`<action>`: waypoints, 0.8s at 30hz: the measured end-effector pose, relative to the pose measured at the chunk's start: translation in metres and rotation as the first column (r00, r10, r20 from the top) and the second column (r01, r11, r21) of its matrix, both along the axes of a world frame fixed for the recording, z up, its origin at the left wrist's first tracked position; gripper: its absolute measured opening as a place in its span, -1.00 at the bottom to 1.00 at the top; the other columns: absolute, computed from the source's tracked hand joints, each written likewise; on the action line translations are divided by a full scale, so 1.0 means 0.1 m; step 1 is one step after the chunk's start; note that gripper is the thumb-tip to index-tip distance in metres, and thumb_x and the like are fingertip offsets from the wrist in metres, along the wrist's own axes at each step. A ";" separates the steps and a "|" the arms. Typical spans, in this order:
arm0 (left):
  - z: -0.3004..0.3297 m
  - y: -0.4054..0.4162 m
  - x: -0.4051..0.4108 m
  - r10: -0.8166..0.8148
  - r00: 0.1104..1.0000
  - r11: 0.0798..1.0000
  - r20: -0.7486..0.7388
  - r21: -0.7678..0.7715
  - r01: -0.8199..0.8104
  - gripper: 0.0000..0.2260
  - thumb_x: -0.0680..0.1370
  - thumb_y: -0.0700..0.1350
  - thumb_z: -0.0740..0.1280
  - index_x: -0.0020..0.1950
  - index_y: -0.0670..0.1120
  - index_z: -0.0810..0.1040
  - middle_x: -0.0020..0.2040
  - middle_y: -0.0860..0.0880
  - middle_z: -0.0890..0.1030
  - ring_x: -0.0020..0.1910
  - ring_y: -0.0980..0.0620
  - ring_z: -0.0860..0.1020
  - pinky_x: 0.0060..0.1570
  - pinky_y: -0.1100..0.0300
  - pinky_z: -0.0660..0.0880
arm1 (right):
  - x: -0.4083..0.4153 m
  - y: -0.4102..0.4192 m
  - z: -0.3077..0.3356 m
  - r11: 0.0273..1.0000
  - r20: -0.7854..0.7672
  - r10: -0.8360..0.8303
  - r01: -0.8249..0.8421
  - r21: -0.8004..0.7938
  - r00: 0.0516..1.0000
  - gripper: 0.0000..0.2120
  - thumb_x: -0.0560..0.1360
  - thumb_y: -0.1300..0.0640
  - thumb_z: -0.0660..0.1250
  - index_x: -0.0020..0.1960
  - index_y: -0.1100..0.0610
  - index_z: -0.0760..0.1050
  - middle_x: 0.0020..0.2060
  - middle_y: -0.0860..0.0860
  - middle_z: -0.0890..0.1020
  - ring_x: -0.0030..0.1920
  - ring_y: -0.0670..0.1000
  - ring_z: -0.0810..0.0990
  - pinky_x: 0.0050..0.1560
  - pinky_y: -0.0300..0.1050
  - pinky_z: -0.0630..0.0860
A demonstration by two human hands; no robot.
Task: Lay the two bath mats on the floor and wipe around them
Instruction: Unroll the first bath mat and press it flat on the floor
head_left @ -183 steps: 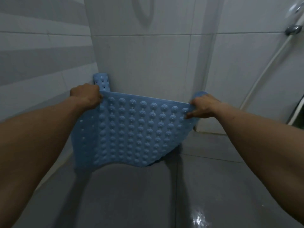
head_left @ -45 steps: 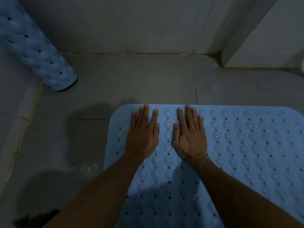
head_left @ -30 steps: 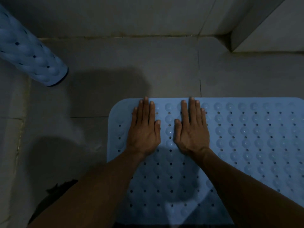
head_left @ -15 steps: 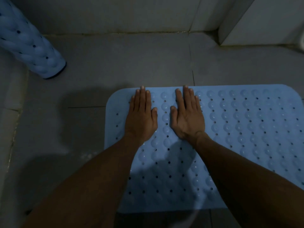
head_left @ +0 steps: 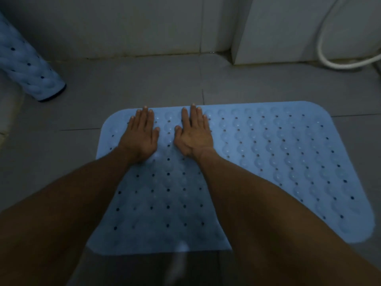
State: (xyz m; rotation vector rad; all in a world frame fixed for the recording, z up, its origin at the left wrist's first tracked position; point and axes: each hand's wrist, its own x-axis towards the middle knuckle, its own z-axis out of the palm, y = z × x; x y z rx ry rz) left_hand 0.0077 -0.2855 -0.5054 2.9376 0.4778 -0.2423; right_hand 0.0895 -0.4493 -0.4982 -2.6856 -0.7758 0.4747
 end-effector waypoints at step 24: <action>0.02 -2.74 1.18 0.050 0.994 0.994 0.096 -0.097 -0.040 -0.45 0.68 0.07 -0.12 0.58 -0.17 -0.13 0.60 -0.13 -0.12 0.57 -0.08 -0.17 0.52 0.05 -0.26 | 1.21 -2.83 -0.03 0.999 0.169 0.021 -0.017 -0.027 0.985 -0.42 0.69 -0.08 -0.13 0.65 0.10 -0.10 0.63 0.08 -0.11 0.62 0.05 -0.18 0.59 0.04 -0.26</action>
